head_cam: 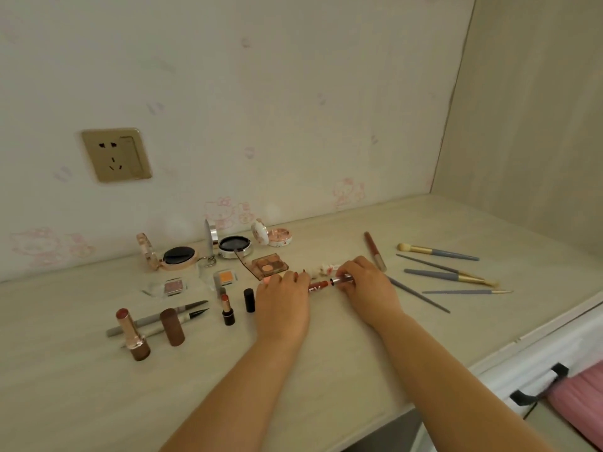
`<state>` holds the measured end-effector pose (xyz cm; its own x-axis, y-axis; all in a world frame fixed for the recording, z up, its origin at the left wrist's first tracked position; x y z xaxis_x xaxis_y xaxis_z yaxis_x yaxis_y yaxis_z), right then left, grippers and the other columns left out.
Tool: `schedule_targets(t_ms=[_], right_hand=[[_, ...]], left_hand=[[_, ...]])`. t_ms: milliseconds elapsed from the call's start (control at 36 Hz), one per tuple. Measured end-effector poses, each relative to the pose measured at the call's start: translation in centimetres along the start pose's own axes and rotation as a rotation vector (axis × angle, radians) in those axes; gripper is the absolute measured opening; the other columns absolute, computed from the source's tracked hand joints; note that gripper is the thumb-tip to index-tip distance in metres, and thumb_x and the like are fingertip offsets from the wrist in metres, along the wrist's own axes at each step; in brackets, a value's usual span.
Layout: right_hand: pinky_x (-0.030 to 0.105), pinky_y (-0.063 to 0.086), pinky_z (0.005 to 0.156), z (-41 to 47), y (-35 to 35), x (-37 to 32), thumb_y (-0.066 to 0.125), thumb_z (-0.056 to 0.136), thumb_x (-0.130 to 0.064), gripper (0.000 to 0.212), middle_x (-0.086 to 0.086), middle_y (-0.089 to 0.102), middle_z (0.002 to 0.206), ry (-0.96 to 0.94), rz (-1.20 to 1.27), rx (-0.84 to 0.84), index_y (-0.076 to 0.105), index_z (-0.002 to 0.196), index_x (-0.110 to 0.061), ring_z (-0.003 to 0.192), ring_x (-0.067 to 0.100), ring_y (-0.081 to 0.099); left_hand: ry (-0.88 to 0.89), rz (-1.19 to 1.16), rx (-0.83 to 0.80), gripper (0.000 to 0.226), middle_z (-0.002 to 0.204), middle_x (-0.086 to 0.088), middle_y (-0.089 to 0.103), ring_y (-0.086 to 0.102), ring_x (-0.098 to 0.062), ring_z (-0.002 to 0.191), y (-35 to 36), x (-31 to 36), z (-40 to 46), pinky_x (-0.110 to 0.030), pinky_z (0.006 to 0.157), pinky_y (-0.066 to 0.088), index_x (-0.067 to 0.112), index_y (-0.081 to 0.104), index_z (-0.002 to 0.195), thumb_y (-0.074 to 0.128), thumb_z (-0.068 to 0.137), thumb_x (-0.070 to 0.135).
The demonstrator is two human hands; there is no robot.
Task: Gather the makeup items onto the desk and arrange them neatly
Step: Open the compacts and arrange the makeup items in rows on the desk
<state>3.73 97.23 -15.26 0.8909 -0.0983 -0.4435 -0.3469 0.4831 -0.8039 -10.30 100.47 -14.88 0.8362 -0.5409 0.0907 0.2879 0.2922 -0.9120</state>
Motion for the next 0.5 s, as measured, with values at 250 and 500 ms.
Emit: schedule_targets(t_ms=[250,500], right_hand=[[0.027,0.039,0.079,0.2,0.3,0.9,0.055,0.089,-0.01,0.022,0.006,0.056,0.11,0.04,0.007,-0.002,0.064,0.109,-0.013,0.103,0.024,0.053],[0.025,0.037,0.086,0.3,0.5,1.0,0.056,0.091,-0.014,0.024,0.006,0.056,0.113,0.052,0.026,-0.005,0.066,0.112,-0.013,0.108,0.022,0.051]], left_hand=[[-0.049,-0.013,-0.033,0.03,0.118,-0.001,0.056,0.049,-0.025,0.108,-0.1,-0.9,-0.2,-0.033,0.075,0.035,0.023,0.047,0.125,0.038,0.097,0.018],[-0.065,-0.092,-0.051,0.037,0.123,0.001,0.053,0.045,-0.022,0.113,0.7,-1.1,-0.3,-0.032,0.074,0.04,0.026,0.049,0.129,0.038,0.096,0.012]])
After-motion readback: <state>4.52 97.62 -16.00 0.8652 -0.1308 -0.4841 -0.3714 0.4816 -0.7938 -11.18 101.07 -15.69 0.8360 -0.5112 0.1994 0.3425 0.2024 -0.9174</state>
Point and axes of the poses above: each hand's wrist, its own z-axis towards the middle knuckle, its own y-axis out of the palm, x = y × z, the point moved 10 cm from there along z, towards the middle knuckle
